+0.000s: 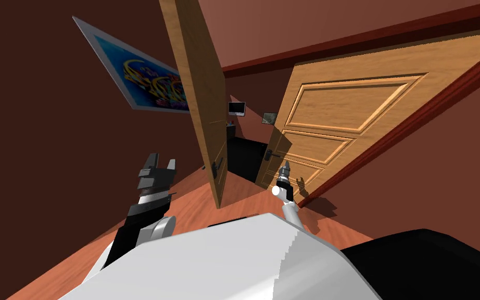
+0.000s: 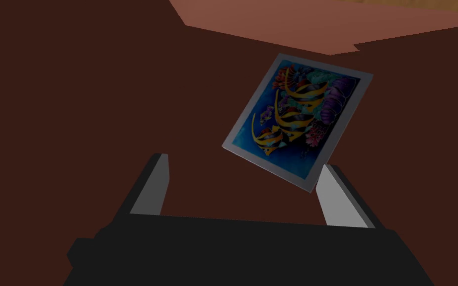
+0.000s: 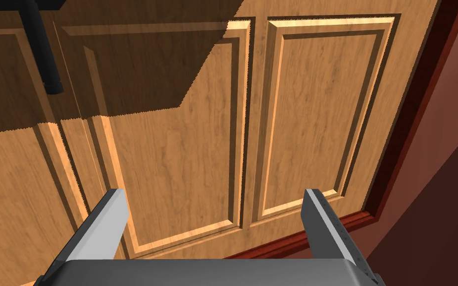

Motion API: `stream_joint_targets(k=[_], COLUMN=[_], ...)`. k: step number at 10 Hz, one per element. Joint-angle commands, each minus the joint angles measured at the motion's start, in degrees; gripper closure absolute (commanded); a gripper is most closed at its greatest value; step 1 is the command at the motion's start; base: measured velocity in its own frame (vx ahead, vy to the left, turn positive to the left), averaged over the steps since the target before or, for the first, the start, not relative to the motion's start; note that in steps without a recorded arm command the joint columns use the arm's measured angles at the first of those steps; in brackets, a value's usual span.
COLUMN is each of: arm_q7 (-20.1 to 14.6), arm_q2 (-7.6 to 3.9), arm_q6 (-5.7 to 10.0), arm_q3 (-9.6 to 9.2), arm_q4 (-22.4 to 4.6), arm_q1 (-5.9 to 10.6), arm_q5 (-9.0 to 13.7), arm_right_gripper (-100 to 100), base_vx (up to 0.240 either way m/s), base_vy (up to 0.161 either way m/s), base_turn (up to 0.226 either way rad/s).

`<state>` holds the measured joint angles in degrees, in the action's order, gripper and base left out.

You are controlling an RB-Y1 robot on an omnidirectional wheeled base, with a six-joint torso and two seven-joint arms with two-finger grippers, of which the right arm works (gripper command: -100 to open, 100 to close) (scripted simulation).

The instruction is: Pull the door open

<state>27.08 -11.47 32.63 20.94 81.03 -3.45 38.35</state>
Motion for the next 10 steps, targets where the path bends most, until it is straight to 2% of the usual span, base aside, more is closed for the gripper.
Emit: stream_joint_targets(k=[1,2,3,7,8,10], arm_q7=[1.63,1.63,2.57,6.10,6.10,7.76], arm_q2=[-0.45,-0.45,-0.70,-1.64,-1.64,-2.08], arm_q6=[0.02,0.02,-0.02,-0.16,-0.16,-0.22], arm_q3=[1.20,1.20,1.94,4.73,4.73,6.04], arm_q4=[-2.72,-2.72,-4.23,-9.83,-9.94,-12.63], arm_q1=[1.30,1.30,2.00,4.64,4.64,5.89], arm_q5=[1.63,1.63,2.62,6.38,6.38,8.16], arm_right_gripper=[-100,-100,-100,-100,-100,-100], base_vx=[0.023,0.018,0.006,0.002,0.007,0.001], base_vy=[-0.098,-0.072,-0.069,-0.092,-0.076,-0.061], base_turn=[0.206,0.048,0.090,0.217,0.066,0.161])
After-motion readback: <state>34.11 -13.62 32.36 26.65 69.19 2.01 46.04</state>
